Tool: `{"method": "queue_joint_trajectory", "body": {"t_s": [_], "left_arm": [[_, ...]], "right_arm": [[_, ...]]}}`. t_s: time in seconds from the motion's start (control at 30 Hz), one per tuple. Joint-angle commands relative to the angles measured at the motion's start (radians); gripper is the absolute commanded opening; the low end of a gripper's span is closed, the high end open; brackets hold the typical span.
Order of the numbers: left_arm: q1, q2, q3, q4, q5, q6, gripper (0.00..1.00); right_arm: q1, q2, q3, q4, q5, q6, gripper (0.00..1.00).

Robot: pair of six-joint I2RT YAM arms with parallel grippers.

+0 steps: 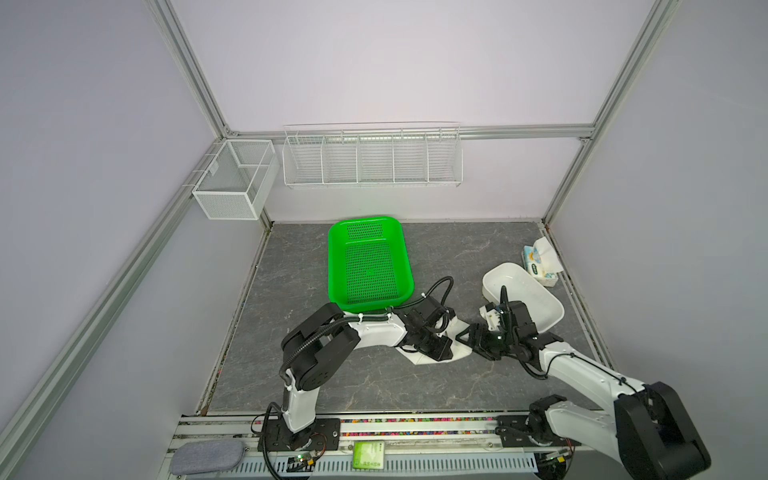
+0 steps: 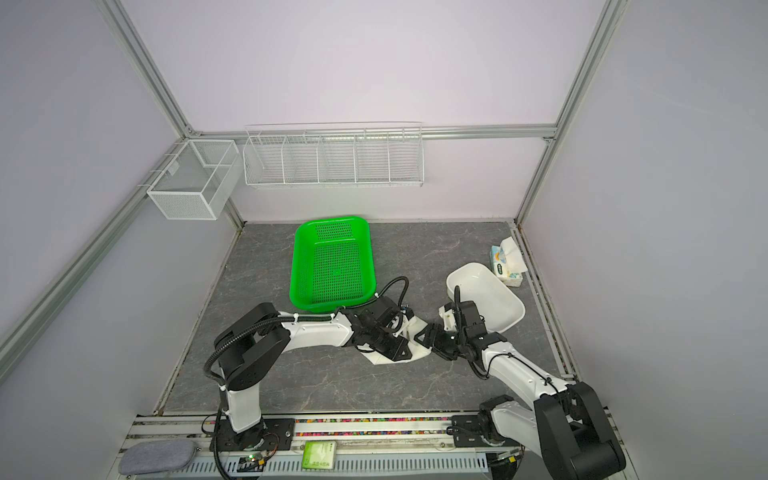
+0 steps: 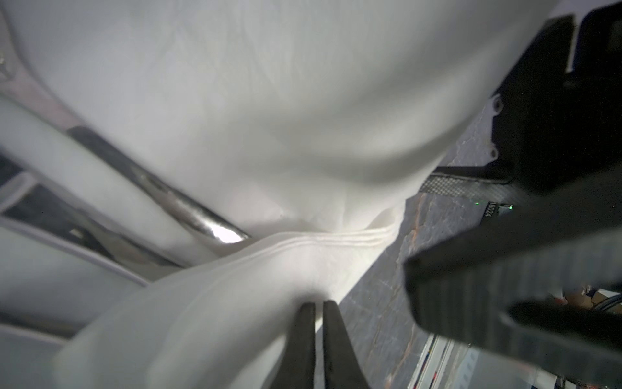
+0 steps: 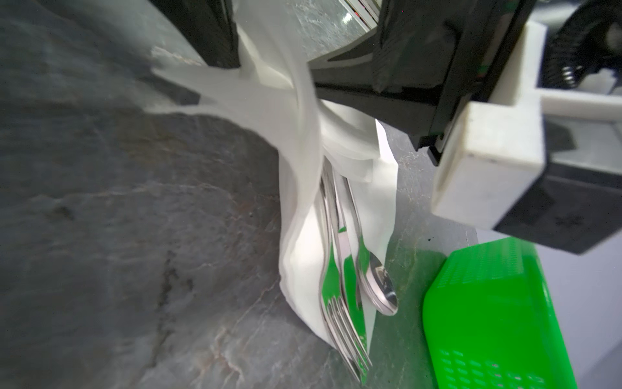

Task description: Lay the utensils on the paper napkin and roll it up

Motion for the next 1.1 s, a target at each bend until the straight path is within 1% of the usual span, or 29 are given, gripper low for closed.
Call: {"method": "queue_joint_trajectory", "body": {"t_s": [0.0, 0.13, 0.23, 0.33, 0.37, 0.4, 0.47, 0.6, 0.73, 0.83, 1.07], "left_arm": [[-0.005, -0.004, -0.005, 0.007, -0.012, 0.011, 0.09], [-0.006, -0.002, -0.007, 0.009, -0.009, 0.010, 0.09], [-0.005, -0.002, -0.006, 0.008, -0.011, 0.010, 0.09], [-0.005, -0.001, -0.002, 0.005, -0.012, 0.010, 0.09], [-0.005, -0.001, -0.002, 0.006, -0.012, 0.010, 0.09], [-0.005, -0.001, -0.001, 0.005, -0.012, 0.010, 0.09], [-0.005, -0.003, -0.001, 0.004, -0.013, 0.010, 0.09], [-0.005, -0.003, -0.001, 0.004, -0.010, 0.011, 0.09], [-0.005, -0.004, -0.004, 0.003, -0.010, 0.013, 0.09], [-0.005, -0.001, -0.006, 0.006, -0.008, 0.011, 0.09], [-0.005, 0.000, 0.000, 0.001, -0.006, 0.011, 0.09]], "right_arm": [[0.003, -0.014, -0.026, -0.016, -0.005, -0.018, 0.65], [0.003, -0.015, -0.042, 0.001, -0.043, -0.025, 0.64], [0.002, -0.014, -0.049, 0.017, -0.049, -0.024, 0.64], [0.002, -0.010, -0.037, -0.004, -0.040, -0.034, 0.64], [0.001, -0.010, -0.030, -0.024, -0.019, -0.030, 0.64], [-0.001, -0.012, -0.015, -0.083, 0.038, -0.016, 0.64], [-0.006, -0.011, 0.005, -0.155, 0.105, -0.007, 0.64], [-0.020, -0.009, 0.046, -0.210, 0.179, -0.002, 0.64], [-0.067, 0.025, 0.075, -0.238, 0.227, -0.002, 0.65], [-0.105, 0.070, 0.079, -0.209, 0.204, 0.013, 0.65], [-0.108, 0.129, 0.068, -0.110, 0.128, 0.029, 0.64]]}}
